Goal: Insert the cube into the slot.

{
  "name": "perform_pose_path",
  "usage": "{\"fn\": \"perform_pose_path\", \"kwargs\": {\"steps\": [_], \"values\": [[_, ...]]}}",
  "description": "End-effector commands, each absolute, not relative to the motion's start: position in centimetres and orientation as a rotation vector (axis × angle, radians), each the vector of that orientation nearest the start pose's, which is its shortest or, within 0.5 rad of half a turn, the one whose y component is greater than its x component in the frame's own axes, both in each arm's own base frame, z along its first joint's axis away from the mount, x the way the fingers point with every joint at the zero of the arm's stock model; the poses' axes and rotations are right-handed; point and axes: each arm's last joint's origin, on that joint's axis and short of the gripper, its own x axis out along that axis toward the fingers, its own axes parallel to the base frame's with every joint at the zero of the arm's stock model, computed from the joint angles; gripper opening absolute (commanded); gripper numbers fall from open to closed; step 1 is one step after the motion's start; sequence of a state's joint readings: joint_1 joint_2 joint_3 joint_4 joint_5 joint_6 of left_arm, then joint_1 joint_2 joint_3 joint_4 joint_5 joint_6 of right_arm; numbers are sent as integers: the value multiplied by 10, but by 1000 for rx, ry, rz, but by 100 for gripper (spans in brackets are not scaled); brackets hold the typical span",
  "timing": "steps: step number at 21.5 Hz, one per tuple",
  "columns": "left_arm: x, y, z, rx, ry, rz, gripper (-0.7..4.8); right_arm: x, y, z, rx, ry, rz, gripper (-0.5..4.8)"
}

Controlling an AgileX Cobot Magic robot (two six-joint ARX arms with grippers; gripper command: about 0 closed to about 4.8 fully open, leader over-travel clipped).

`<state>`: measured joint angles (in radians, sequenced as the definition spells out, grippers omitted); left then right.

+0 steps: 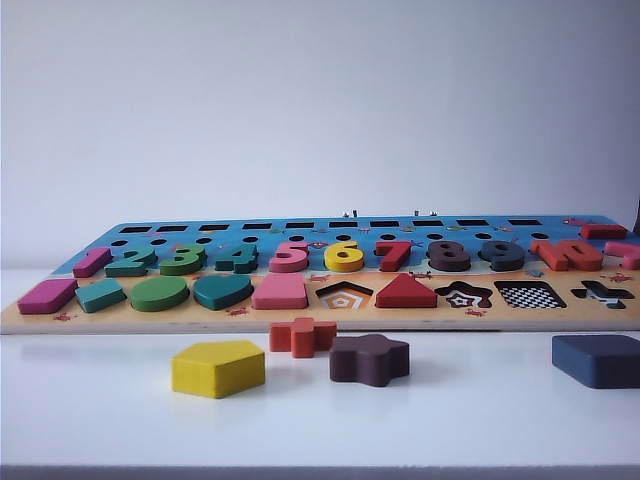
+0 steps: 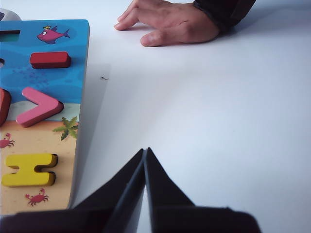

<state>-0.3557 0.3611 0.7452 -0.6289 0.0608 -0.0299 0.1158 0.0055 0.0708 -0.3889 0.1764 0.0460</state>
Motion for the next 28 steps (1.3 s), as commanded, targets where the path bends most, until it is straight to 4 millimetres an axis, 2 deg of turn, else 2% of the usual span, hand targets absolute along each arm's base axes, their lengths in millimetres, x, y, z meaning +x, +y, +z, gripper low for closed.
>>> {"fn": "perform_pose_path", "kwargs": {"steps": [1, 8, 10, 13, 15, 18, 20, 21, 24, 28], "values": [[59, -30, 315, -2, 361, -558, 7, 88, 5, 151, 124, 304, -95, 0], [54, -34, 312, -36, 426, -740, 7, 89, 6, 156, 240, 261, -52, 2], [53, -34, 312, -43, 429, -764, 7, 89, 7, 156, 270, 266, -23, 19], [52, -35, 311, -60, 448, -791, 7, 87, 9, 163, 387, 261, 11, 91], [51, -34, 309, -64, 475, -791, 7, 81, 8, 182, 389, 254, 30, 124], [51, -35, 305, -74, 528, -800, 7, 69, 9, 224, 438, 171, 116, 191], [51, -35, 305, -76, 533, -806, 7, 60, 10, 254, 449, 188, 187, 213], [50, -35, 305, -76, 533, -806, 7, 58, 11, 261, 450, 213, 207, 214], [50, -34, 304, -76, 537, -804, 7, 52, 13, 293, 407, 456, 281, 220], [50, -34, 304, -76, 537, -804, 6, 59, 17, 321, 381, 680, 372, 221]]}}
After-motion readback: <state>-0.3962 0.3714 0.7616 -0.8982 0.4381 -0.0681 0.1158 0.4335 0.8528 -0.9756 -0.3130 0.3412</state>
